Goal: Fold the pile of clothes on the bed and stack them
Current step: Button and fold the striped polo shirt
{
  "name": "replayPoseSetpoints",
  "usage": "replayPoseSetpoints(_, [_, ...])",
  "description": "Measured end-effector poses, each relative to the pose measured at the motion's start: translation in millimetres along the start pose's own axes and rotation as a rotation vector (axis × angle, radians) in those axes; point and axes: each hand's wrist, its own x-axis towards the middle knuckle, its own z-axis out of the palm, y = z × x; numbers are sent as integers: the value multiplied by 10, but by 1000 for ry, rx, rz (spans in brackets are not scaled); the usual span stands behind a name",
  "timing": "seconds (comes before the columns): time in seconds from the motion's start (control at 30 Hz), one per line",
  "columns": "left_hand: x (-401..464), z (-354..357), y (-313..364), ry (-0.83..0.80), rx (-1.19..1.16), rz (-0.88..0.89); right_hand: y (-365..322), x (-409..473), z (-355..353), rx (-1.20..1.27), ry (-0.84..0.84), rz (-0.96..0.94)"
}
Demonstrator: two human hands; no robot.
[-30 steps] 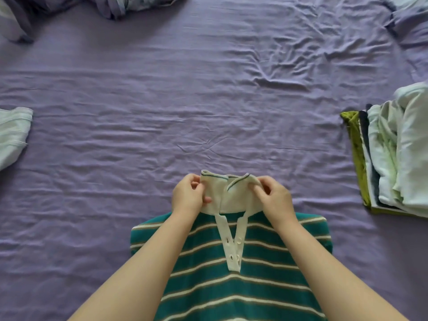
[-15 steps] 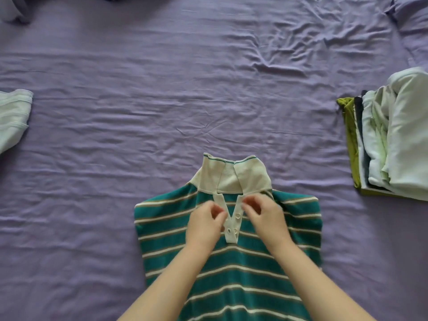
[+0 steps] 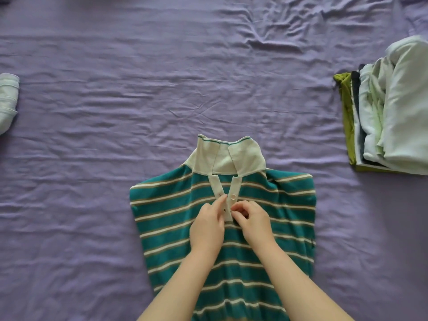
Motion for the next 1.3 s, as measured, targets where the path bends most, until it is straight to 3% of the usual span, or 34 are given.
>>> replayPoseSetpoints(0.1, [214,-120,-9,-84,329,226,6,62,-13,-1,-23,44])
replayPoseSetpoints(0.23, [402,-231,12,-131,489,336,-35,108,-27,7,-54,92])
replayPoseSetpoints(0.37, [391,-266,22,-96,393,378,-101,164,-97,25,-114,113])
replayPoseSetpoints(0.47, [391,-317,24,-157,315,423,-121,185,-138,65,-151,119])
replayPoseSetpoints(0.77, [442,-403,-20,-310,103,324,-143,195,-155,141,-223,135])
replayPoseSetpoints(1.03, [419,-373,-13,-231,45,337,-124,196,-159,233,-246,158])
replayPoseSetpoints(1.2, [457,-342,16,-264,-16,284,-98,202,-212,362,-279,181])
replayPoseSetpoints(1.3, [486,-329,18,-291,66,284,-87,214,-231,381,-297,183])
